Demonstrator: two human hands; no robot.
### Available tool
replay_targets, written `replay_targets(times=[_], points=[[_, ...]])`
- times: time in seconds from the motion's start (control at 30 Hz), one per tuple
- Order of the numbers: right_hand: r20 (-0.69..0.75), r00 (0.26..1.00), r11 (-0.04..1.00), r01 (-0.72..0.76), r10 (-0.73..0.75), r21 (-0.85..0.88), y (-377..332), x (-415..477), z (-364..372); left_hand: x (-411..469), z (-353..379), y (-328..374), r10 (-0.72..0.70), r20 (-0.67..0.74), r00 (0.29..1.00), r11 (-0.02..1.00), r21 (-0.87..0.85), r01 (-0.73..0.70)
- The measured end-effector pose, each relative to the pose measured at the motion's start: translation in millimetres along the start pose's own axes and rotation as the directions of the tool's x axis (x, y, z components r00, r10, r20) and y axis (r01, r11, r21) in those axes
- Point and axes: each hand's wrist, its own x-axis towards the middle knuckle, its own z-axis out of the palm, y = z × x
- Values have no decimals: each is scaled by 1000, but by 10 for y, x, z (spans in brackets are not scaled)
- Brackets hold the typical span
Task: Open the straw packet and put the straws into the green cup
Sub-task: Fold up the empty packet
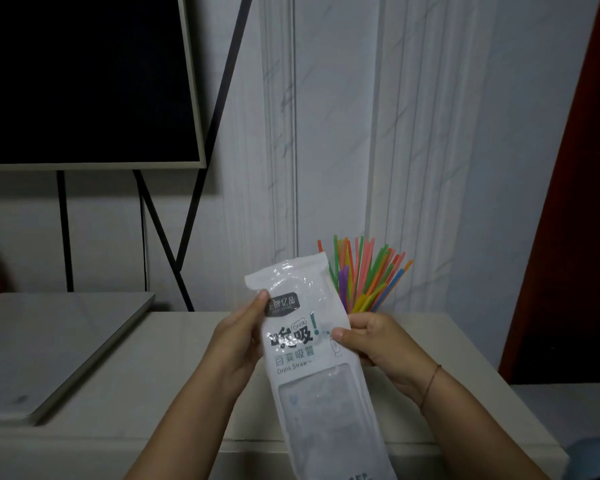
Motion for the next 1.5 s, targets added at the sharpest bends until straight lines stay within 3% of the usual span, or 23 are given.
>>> replay_targets(times=[0.17,0.3,0.4,0.5,0.57,0.67,0.77,0.83,0.93,1.1,1.23,1.37,1.5], points=[[26,1000,1000,8,-8,-4,-32,6,-1,91,25,-9,67,-84,994,998,-4,-68],[-127,985,991,122,-114,61,-85,83,11,62,104,-67,73,-60,996,994,80,-68],[-241,956,979,188,-165,77,-119,121,20,-4,101,-114,6,37,999,993,120,-11],[-341,923,947,255,-178,194,-163,135,-6,-147,22,-297,-119,170,978,954,293,65],[-336,929,946,235,-153,221,-167,129,-34,-214,-30,-457,-122,130,984,929,364,67],[-90,995,994,58,-50,97,-55,68,-34,-237,-74,-571,-86,6,996,955,285,81],[108,993,985,-29,48,-169,145,-52,-42,-249,-98,-537,-81,-2,997,976,202,80],[73,996,973,-25,42,-230,225,-103,-81,-266,-133,-522,-101,41,994,970,224,89],[-34,999,987,-22,17,-162,251,-136,-180,-310,-181,-551,-154,114,981,938,330,109],[118,993,983,13,9,-184,236,-240,-254,-279,-228,-592,-112,88,990,944,319,78],[5,998,991,63,-63,-121,307,-264,-312,-254,-148,-622,-120,107,987,953,292,84],[-52,994,996,91,-92,-19,350,-300,-370,-241,-38,-644,-190,101,977,964,206,166],[-210,967,987,121,-141,-105,302,-353,-546,-209,128,-641,-373,183,910,927,40,372]])
